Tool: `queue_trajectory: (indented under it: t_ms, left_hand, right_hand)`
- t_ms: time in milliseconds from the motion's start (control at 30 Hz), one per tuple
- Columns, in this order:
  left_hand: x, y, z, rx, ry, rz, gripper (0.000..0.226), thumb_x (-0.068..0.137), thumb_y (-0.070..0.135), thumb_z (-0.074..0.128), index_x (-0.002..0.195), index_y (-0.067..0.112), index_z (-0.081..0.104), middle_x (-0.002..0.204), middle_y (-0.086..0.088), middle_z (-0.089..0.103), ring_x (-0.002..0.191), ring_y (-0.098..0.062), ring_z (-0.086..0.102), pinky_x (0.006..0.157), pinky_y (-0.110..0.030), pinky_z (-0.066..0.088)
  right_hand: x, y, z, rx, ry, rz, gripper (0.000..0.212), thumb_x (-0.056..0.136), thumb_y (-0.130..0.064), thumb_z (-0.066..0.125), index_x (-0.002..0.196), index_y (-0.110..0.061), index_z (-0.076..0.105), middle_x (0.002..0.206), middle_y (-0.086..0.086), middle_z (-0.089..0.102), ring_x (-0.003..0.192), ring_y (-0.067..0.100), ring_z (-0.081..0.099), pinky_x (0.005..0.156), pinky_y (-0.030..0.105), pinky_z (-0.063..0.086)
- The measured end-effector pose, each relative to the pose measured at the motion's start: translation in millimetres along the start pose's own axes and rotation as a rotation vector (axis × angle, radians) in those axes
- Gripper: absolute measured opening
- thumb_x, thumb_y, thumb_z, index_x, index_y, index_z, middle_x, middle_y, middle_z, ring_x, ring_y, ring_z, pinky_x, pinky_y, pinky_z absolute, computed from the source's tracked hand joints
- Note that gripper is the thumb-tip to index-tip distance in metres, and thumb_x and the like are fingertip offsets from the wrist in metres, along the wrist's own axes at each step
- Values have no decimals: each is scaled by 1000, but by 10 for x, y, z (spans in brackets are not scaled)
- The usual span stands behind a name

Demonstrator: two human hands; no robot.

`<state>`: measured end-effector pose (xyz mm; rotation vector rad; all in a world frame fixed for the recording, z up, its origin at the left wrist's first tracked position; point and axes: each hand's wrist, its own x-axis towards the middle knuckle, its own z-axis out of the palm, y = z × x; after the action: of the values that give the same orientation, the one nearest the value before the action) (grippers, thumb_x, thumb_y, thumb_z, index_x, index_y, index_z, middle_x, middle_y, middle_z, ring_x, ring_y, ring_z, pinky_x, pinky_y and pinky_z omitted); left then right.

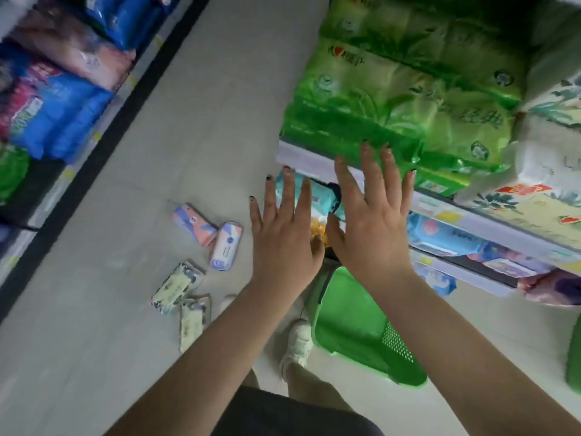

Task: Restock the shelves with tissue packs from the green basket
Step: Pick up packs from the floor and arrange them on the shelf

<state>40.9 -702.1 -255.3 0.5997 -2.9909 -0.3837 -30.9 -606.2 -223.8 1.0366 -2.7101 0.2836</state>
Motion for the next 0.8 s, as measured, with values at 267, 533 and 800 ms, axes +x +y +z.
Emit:
queue_trajectory:
  t_ms: [267, 533, 800]
  left_hand:
    - [-746, -965, 670, -84, -219, -284, 82, 81, 30, 63, 148, 11, 20, 156, -14, 11, 143, -37, 9, 112, -51, 2]
    - [-1397, -2182, 1617, 6, -404, -446, 81, 80, 30, 62, 147, 9, 21, 155, -16, 13, 142, -38, 12, 113, -55, 9]
    - [-1612, -3170, 2868, 55, -523, -500, 79, 84, 24, 58, 148, 7, 15, 156, -16, 8, 144, -35, 6, 114, -52, 3]
  right_hand:
    - [-428, -866, 1003, 15, -224, -176, 69, 62, -15, 72, 128, -10, 53, 138, 20, 47, 131, 37, 28, 103, 67, 17]
    - [-709, -1548, 2252, -42, -470, -358, 73, 61, -20, 76, 130, -11, 52, 139, 18, 47, 131, 35, 37, 103, 65, 19]
    - [-874, -1865, 3603, -41, -769, -462, 69, 80, -18, 61, 143, -12, 33, 154, 16, 21, 143, 33, 14, 110, 62, 2]
